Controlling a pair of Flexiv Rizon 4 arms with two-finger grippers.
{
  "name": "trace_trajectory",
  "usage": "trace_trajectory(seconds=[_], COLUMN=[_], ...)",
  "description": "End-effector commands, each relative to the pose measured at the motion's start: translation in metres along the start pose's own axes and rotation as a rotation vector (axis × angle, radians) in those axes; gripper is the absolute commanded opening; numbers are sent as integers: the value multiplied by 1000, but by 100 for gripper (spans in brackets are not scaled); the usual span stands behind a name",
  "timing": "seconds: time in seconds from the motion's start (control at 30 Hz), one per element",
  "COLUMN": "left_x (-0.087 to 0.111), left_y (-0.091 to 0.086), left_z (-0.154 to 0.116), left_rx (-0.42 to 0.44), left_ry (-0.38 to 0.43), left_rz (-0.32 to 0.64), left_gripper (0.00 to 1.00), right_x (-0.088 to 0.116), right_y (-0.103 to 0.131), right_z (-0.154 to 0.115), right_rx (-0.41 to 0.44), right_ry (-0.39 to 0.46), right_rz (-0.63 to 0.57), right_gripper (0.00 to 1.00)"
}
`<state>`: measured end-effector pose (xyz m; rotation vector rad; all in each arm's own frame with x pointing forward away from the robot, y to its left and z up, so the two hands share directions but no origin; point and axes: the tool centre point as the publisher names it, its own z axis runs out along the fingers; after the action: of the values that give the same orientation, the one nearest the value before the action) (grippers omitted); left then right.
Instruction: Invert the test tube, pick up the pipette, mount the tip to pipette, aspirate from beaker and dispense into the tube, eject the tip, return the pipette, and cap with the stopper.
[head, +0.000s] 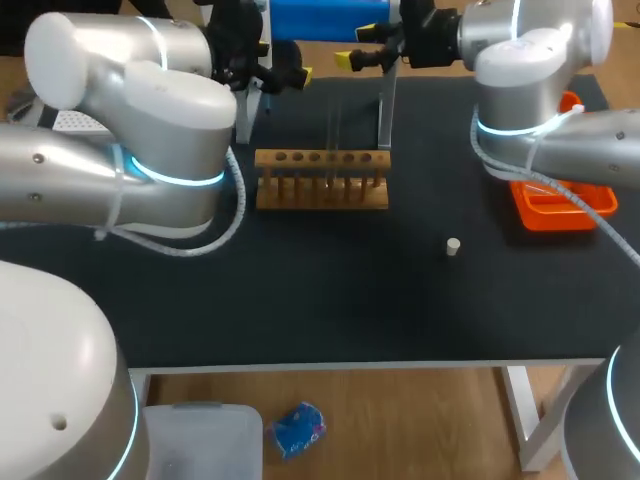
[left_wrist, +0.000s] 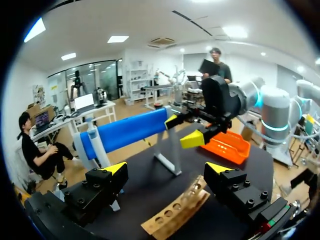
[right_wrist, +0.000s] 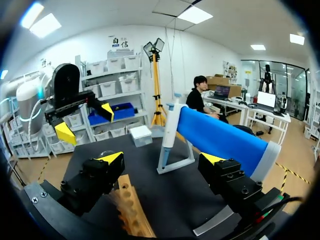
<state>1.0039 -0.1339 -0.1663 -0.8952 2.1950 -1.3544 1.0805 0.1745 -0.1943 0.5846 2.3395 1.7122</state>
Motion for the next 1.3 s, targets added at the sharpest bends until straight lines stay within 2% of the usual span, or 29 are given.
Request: trace_trajectory(seconds=[0.03, 0.63, 0.73, 1.0, 1.2, 1.3], left_x=[3, 4, 5, -2, 3, 5], left_y=[-4, -3, -1, 12, 18, 21], left_z=[-10, -10, -16, -18, -3, 6], left_rx=[-41, -48, -54, -88, -126, -141], left_ry=[348, 337, 365, 471, 532, 535], left_rz=[26, 26, 96, 171, 183, 195], left_gripper=[100, 100, 100, 100, 100, 100], right_x=[12, 14, 15, 24, 39, 48], right_y=[-1, -1, -3, -20, -33, -40], right_z=[-35, -40, -42, -72, -100, -112], right_rx=[-16, -14, -12, -31, -51, -55], right_ry=[1, -3, -1, -13, -37, -42], right_rz=[-11, -31, -35, -71, -121, -131], right_gripper=[100, 100, 100, 100, 100, 100])
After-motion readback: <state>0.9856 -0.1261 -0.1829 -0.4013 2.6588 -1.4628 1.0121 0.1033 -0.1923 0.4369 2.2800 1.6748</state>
